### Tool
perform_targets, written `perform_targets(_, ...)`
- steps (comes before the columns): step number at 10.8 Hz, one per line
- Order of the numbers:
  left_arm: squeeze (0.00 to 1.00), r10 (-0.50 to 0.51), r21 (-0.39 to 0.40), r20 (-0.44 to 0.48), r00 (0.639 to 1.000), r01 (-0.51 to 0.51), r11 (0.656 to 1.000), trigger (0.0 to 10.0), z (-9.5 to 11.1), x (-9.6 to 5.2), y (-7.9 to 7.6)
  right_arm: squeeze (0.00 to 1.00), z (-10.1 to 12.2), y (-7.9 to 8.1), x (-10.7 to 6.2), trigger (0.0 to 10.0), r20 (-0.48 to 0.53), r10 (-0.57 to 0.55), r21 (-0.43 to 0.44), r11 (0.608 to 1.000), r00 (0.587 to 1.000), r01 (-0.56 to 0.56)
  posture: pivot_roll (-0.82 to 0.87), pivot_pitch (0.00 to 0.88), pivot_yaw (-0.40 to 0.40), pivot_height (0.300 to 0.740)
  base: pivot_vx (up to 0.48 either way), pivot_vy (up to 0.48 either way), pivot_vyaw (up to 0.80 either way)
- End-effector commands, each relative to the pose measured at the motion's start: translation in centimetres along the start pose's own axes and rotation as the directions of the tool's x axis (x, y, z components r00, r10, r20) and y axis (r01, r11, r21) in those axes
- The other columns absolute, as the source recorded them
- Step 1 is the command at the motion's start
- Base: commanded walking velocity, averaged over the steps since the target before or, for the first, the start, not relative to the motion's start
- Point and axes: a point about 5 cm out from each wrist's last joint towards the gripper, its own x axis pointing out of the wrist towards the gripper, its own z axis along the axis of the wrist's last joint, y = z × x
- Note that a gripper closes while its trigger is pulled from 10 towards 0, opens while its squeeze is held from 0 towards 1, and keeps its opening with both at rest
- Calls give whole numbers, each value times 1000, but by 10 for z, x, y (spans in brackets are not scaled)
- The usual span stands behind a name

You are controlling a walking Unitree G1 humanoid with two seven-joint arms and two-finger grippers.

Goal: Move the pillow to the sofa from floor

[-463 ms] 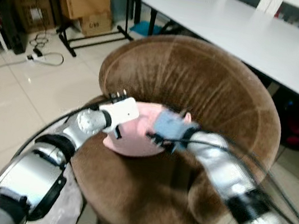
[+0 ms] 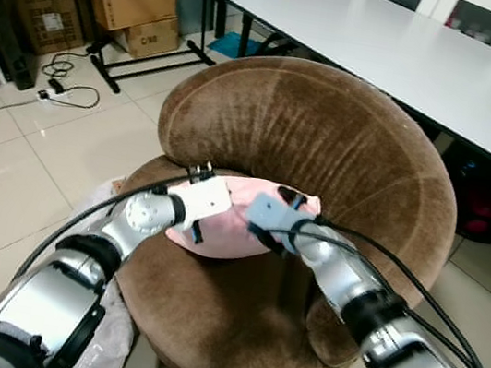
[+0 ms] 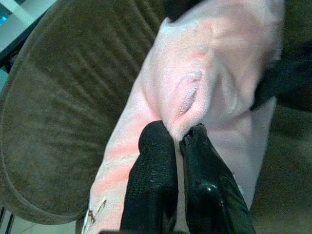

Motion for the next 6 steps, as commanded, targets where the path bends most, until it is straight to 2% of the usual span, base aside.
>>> perform_targets(1,0,-20,5,10,1000,19,1000,0,-1,-1,-4,0,8,-6,2,4549,30,-27,19,999,999,26,-70,0,-13,740,0,0,0)
perform_targets(2,0,-19,2,14,1000,19,1000,0,0,-1,-4,0,8,-3,3,1961,31,-15,17,1000,999,15,-70,0,-13,740,0,0,0)
perform_targets(3,0,-18,-4,23,1000,18,1000,0,1,0,-4,0,10,3,4,0,39,21,2,1000,999,-21,-70,0,-13,740,0,0,0)
perform_targets(6,0,-18,-12,16,1000,18,1000,0,0,-1,-2,0,9,8,6,0,41,42,-2,999,998,-42,-61,0,-18,740,0,0,0)
